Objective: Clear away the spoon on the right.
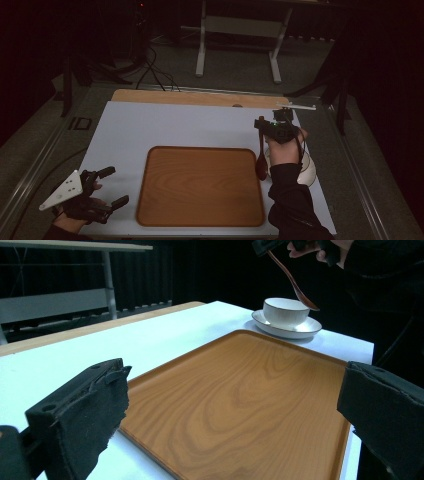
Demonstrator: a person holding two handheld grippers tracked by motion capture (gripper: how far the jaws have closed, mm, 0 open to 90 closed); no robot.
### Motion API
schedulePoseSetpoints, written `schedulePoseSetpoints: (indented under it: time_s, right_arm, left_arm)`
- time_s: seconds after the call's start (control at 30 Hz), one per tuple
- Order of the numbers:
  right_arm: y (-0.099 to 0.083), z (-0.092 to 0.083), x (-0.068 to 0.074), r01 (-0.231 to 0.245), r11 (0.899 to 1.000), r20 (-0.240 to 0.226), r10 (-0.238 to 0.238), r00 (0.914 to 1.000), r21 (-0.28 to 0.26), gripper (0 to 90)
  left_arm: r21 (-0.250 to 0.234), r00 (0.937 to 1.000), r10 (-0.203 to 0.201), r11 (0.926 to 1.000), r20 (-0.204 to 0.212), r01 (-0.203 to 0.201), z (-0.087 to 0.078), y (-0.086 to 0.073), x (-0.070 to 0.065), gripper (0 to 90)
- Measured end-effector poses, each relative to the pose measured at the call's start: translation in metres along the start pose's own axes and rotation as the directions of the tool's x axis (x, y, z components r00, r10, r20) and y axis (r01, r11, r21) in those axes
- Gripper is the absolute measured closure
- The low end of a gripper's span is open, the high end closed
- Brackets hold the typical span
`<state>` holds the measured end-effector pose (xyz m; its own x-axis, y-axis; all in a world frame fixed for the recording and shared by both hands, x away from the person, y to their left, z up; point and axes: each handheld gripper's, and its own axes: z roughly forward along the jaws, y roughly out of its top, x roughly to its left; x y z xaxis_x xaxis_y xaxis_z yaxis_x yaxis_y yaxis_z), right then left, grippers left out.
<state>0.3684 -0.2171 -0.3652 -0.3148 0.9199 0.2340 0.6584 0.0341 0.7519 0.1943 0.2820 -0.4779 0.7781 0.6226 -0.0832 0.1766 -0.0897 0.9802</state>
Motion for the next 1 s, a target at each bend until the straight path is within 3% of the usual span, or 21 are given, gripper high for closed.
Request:
schedulePoseSetpoints:
  time_s: [0.47, 0.77, 1.0]
  right_arm:
    - [-0.025, 0.005, 0.025, -0.016, 1.0, -0.053, 0.017, 0.9984, 0.007, 75.3]
    - [-0.052, 0.022, 0.037, 0.004, 0.999, -0.023, -0.003, 0.9997, 0.053, 75.4]
    - [-0.066, 0.032, 0.039, -0.03, 0.997, -0.025, 0.032, 0.9992, 0.068, 75.3]
  left_arm:
    - [-0.005, 1.0, -0.001, 1.0, -0.003, 0.001, -0.001, 0.0, 0.0, 0.1]
    - [-0.005, 1.0, -0.004, 1.0, -0.003, 0.004, -0.001, 0.0, 0.0, 0.1]
    - [-0.003, 1.0, -0.004, 1.0, -0.001, 0.004, -0.001, 0.0, 0.0, 0.1]
